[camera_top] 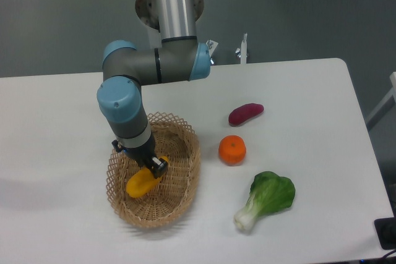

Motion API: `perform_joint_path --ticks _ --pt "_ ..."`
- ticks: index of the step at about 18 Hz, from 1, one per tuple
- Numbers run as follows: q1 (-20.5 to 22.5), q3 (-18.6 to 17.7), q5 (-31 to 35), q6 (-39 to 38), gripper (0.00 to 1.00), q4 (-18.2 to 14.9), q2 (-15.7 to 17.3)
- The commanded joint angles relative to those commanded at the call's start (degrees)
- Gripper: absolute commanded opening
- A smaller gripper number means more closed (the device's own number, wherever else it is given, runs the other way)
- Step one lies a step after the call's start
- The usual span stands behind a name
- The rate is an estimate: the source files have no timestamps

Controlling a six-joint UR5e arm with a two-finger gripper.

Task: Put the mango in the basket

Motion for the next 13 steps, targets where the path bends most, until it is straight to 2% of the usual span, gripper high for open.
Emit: perform_joint_path --ticks 3,6,11,13 --pt "0.1 1.8 0.1 -0.1 1.00 -0.2 0.6" --pt "0.8 5.4 0.3 -0.6 1.00 -0.5 0.8" --pt "7.1 9.4 -0.2 0.6 1.00 -1.5 3.1" --pt "9.7 10.6 -0.3 4.1 1.00 -4.0 4.2"
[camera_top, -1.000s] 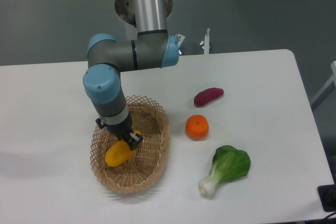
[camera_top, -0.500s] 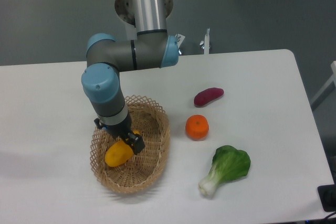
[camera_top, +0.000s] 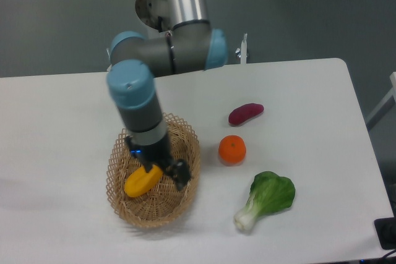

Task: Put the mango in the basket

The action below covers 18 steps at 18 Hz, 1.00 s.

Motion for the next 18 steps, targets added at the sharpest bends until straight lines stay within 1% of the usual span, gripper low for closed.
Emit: perform_joint_path --ticks 3,5,7,9,11,12,14,18 --pt "5.4 1.1 -0.4 7.5 1.00 -5.6 2.6" --pt "9.3 2.3 -2.6 12.7 1.00 -8.4 3.2" --pt "13.6 4.3 -5.3 18.0 1.00 -12.8 4.6" --pt "17.5 6.6 -7.0 24.0 1.00 -17.4 4.7" --pt "20.9 8.3 -8.6 29.6 1.00 -20.6 4.7" --pt "22.2 8.7 -8.8 32.3 1.00 -21.5 4.7" --pt "24.4 8.8 -8.9 37.5 1.00 -22.2 4.7" --pt "27.0 8.7 -8.9 42.5 1.00 -22.5 4.7"
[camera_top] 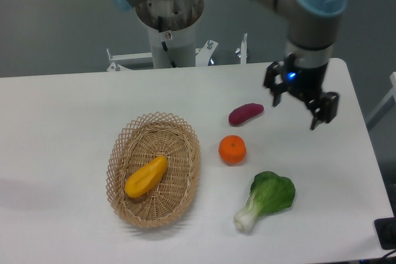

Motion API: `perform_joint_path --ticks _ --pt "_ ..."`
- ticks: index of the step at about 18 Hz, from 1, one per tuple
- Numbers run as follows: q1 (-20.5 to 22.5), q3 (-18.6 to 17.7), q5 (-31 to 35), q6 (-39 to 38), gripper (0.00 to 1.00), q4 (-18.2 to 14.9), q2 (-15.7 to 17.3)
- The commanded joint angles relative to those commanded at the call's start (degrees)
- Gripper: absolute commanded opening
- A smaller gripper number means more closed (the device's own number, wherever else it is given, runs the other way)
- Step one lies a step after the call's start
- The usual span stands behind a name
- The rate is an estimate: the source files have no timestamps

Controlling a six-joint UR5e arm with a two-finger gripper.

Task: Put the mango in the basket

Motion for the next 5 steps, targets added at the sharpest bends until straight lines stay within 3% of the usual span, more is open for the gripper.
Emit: perform_joint_path --ticks 5 --pt "0.9 0.0 -1.1 1.2 1.00 0.0 0.1"
